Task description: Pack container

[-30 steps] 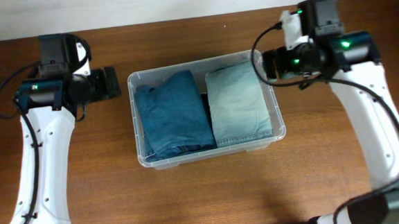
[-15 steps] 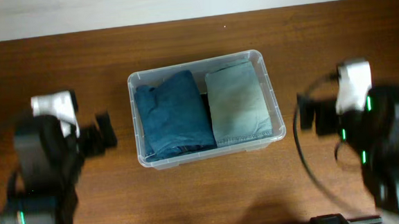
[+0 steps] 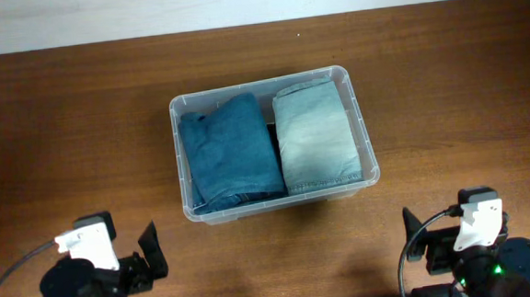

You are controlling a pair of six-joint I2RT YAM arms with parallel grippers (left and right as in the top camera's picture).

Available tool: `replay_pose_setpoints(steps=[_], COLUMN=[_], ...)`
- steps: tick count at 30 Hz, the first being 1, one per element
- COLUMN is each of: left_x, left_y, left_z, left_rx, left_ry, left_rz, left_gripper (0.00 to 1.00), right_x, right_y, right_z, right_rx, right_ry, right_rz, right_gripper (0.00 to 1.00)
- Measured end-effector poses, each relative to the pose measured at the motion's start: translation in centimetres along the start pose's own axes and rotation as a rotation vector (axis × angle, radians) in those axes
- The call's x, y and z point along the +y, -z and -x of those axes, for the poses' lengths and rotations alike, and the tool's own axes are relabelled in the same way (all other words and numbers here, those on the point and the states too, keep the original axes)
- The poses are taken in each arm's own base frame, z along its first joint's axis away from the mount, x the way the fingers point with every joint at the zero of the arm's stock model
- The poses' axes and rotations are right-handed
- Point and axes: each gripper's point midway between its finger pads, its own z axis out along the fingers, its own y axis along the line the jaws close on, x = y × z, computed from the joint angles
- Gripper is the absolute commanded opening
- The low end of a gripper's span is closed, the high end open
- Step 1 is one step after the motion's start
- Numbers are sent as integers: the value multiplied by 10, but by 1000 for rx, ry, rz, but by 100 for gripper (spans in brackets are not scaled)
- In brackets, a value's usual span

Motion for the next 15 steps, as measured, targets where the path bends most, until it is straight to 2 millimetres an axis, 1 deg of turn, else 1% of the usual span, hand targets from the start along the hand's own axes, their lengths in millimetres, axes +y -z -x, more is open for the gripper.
replay_pose_setpoints(steps=[4, 6, 11, 15], left_x=[4, 4, 4, 4], left_y=[1, 1, 0, 0], left_z=[-23, -25, -26, -26], left_rx=[93, 102, 104, 105], left_ry=[-3, -4, -4, -4], left_rz=[15, 16, 17, 17], left_gripper=[99, 99, 99, 99], right_x=[0, 0, 1, 4], right_y=[0, 0, 0, -6], right_z=[-15, -17, -16, -3], right_rx=[60, 70, 58, -69], right_ry=[-3, -5, -5, 17], right_rz=[0, 0, 4, 22], right_gripper=[98, 99, 98, 98])
